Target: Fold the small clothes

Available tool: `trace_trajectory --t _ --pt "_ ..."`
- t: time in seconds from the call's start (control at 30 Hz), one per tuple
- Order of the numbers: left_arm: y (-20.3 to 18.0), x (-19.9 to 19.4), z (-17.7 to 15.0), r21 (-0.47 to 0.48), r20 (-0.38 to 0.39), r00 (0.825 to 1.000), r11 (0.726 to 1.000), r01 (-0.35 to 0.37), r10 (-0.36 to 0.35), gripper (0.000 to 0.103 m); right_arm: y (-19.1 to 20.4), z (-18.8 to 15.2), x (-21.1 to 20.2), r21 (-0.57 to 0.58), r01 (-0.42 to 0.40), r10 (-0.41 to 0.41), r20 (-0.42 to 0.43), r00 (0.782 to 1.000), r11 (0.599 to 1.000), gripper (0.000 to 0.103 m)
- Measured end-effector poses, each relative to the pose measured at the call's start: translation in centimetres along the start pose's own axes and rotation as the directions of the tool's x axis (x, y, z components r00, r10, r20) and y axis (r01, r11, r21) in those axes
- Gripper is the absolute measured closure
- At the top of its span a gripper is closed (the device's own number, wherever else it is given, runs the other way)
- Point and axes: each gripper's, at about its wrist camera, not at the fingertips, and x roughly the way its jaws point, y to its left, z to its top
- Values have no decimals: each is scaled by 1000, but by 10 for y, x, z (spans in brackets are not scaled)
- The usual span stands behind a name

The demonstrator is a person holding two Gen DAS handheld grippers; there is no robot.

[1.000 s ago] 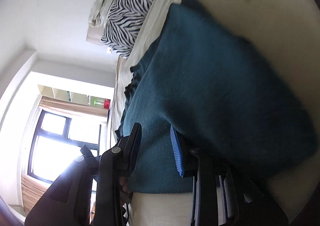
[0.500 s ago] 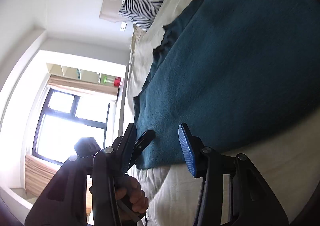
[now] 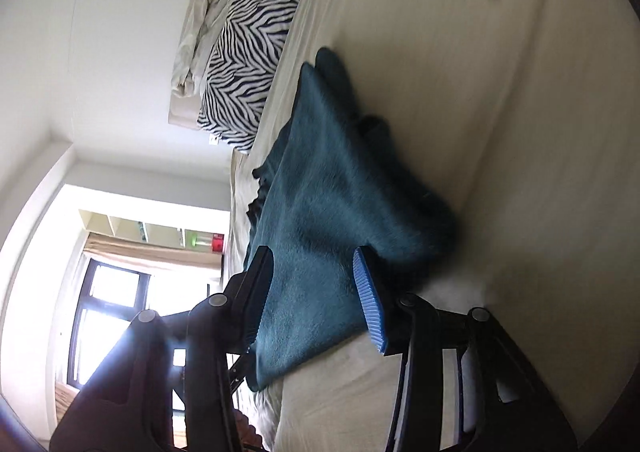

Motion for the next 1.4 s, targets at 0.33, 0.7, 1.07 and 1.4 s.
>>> trace_trajectory --t 0.33,0.7,1.07,1.4 --pt "35 -22 13 -108 68 996 993 -42 49 40 43 -29 -43 -146 80 -82 -11 997 986 57" --pt "32 4 21 -85 18 995 992 -97 99 40 134 -93 63 -267 -37 -28 -235 972 963 57" --pt "18 11 18 -33 1 992 991 -128 128 40 169 -116 129 -295 -90 -12 -327 945 951 57" --pt "30 13 20 -154 -43 998 988 32 -39 40 177 -124 153 -275 -132 17 -383 924 952 57"
